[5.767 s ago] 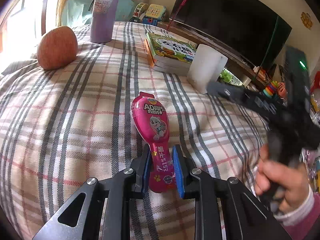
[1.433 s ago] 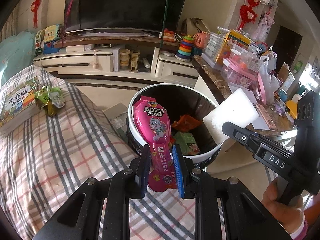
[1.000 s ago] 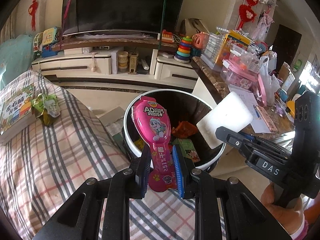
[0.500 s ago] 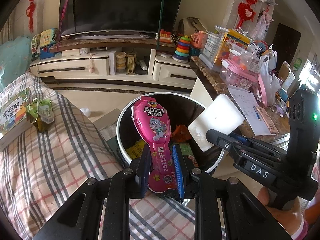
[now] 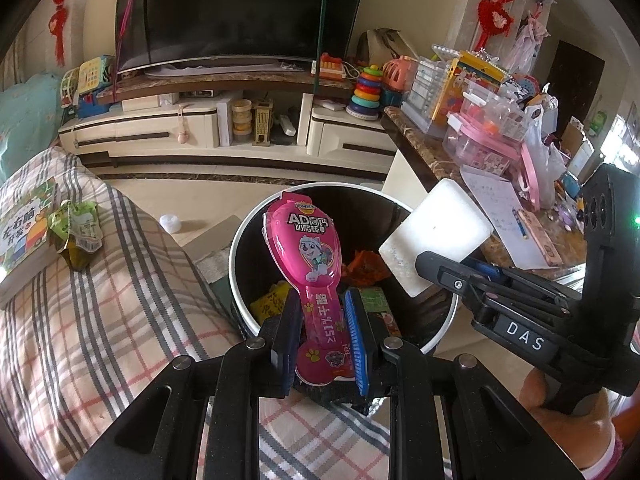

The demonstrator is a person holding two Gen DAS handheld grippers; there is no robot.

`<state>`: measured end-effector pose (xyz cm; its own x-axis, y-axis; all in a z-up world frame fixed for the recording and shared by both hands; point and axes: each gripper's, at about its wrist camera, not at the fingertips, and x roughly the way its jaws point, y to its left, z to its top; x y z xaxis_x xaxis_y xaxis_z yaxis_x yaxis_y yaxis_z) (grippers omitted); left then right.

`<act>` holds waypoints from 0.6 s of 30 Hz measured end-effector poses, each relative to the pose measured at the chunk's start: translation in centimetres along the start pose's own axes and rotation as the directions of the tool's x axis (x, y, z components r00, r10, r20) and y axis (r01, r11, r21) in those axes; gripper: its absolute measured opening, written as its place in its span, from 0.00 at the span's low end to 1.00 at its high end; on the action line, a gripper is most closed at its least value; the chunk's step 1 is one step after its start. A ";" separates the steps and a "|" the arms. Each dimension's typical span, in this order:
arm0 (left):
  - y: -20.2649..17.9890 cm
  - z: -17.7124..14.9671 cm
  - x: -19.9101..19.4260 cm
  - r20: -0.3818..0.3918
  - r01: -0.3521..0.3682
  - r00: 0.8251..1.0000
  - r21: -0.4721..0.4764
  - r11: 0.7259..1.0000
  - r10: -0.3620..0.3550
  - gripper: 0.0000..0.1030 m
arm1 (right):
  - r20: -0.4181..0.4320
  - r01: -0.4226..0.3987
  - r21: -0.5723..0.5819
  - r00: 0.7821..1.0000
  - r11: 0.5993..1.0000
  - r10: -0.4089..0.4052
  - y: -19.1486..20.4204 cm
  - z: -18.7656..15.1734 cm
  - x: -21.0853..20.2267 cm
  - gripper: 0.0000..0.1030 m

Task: Collect trash
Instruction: 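Carry the pink toothpaste tube and white cup over the trash bin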

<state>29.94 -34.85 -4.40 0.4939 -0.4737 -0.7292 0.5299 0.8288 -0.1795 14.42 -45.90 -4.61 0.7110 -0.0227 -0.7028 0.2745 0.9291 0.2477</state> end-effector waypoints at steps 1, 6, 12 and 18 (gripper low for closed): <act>0.0 0.1 0.1 -0.002 -0.002 1.000 0.001 1.000 0.002 0.20 | -0.002 0.001 -0.001 1.000 1.000 -0.001 0.0 0.1 0.1 0.26; 0.0 0.4 0.7 -0.011 -0.005 1.000 -0.003 1.000 0.005 0.20 | -0.012 0.004 -0.006 1.000 1.000 -0.004 -0.1 0.2 0.4 0.26; 0.2 0.8 1.3 -0.018 -0.008 1.000 -0.006 1.000 0.007 0.20 | -0.024 0.004 -0.012 1.000 1.000 -0.004 -0.2 0.5 1.0 0.26; 0.1 1.1 1.9 -0.023 -0.009 1.000 -0.008 1.000 0.008 0.20 | -0.034 0.007 -0.018 0.999 1.000 -0.007 -0.3 0.7 1.2 0.26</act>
<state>31.72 -35.96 -5.09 0.4822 -0.4596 -0.7458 0.5203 0.8352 -0.1783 15.66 -46.44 -5.08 0.6866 -0.0170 -0.7268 0.2679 0.9353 0.2311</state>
